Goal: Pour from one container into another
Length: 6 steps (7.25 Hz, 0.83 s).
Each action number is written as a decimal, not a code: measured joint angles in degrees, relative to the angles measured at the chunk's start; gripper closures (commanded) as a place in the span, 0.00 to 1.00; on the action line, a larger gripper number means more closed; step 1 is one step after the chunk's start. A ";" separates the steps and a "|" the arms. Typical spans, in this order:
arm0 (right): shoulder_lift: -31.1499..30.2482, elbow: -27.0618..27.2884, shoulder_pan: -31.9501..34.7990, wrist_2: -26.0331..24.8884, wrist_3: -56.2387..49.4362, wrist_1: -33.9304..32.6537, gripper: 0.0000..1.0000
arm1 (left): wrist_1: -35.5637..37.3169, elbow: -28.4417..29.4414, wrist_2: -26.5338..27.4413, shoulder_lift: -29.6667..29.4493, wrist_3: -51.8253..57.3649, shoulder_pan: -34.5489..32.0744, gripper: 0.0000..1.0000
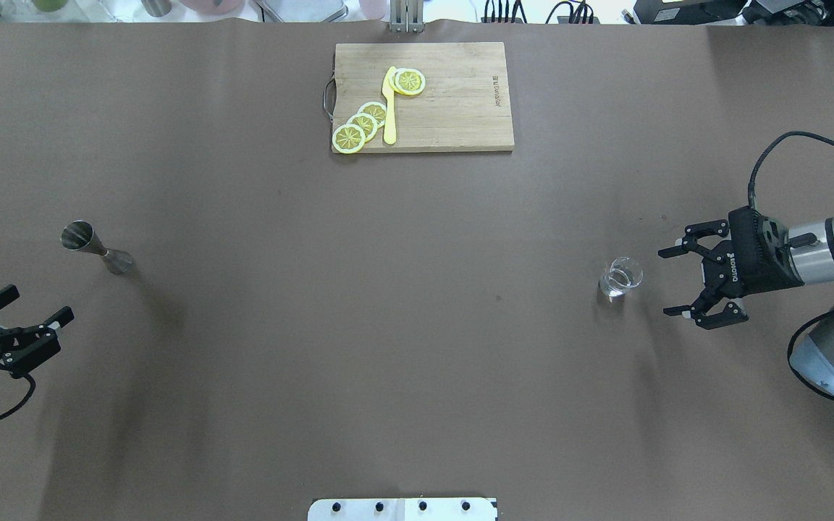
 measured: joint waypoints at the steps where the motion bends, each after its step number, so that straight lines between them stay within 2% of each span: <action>1: -3.02 4.15 1.92 0.27 2.56 -4.39 0.00 | 1.88 -1.51 -8.69 0.76 0.03 -5.49 0.02; 2: -5.73 8.32 4.93 0.44 4.28 -10.52 0.00 | 3.67 -2.17 -18.14 0.76 0.04 -11.91 0.02; 4: -7.64 12.29 12.11 0.58 5.26 -20.88 0.00 | 12.82 -2.45 -35.30 0.13 0.06 -27.06 0.02; 6: -7.75 14.33 18.35 0.44 5.25 -32.69 0.00 | 26.77 -2.27 -47.44 -2.47 0.12 -40.33 0.02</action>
